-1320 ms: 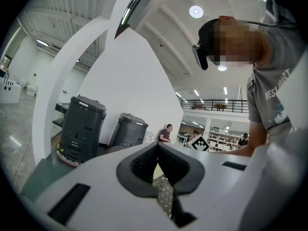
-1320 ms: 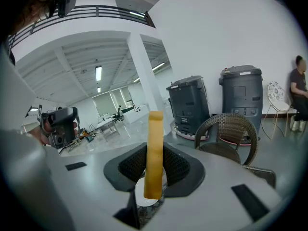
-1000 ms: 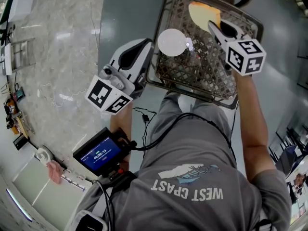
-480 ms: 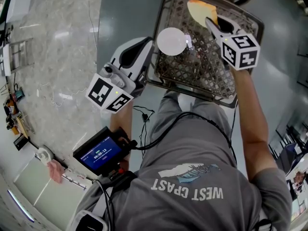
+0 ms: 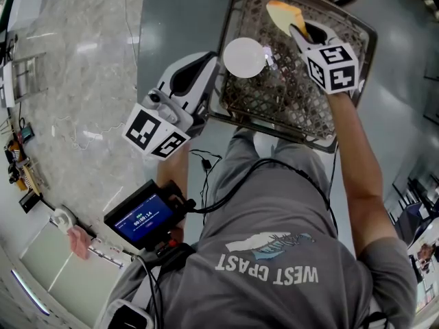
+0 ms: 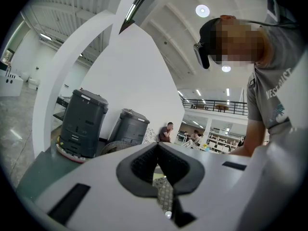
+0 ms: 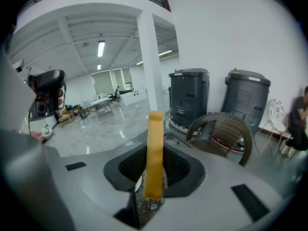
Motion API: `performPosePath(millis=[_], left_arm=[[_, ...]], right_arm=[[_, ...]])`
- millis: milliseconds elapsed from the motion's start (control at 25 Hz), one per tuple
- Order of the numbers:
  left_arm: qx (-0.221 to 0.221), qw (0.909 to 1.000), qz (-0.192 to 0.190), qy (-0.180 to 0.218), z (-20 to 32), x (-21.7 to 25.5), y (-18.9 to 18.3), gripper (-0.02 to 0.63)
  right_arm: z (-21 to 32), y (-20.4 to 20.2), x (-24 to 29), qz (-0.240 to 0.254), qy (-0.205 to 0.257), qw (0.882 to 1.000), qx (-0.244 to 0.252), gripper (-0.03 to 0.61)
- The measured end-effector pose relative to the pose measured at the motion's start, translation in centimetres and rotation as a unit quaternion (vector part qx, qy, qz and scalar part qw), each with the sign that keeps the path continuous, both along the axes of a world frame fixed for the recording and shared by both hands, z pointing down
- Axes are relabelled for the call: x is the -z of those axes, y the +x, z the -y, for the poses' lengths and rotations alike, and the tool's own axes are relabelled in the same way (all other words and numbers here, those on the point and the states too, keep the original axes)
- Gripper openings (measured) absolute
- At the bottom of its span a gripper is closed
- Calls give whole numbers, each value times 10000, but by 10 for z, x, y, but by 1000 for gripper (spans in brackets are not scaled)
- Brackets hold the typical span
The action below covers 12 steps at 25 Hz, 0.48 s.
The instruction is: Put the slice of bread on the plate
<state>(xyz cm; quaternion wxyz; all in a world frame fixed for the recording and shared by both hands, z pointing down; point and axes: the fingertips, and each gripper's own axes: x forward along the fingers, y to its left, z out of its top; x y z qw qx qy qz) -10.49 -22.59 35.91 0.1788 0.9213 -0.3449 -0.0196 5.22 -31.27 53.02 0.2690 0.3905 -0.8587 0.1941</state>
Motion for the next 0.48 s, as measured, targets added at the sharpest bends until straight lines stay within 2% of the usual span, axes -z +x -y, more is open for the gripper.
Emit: performPosePath(millis=[480], left_arm=[[-47,10000,-11,-54,0,-3,3,6]], right_arm=[[3,1,-19,-258,-37,9996,66,89]])
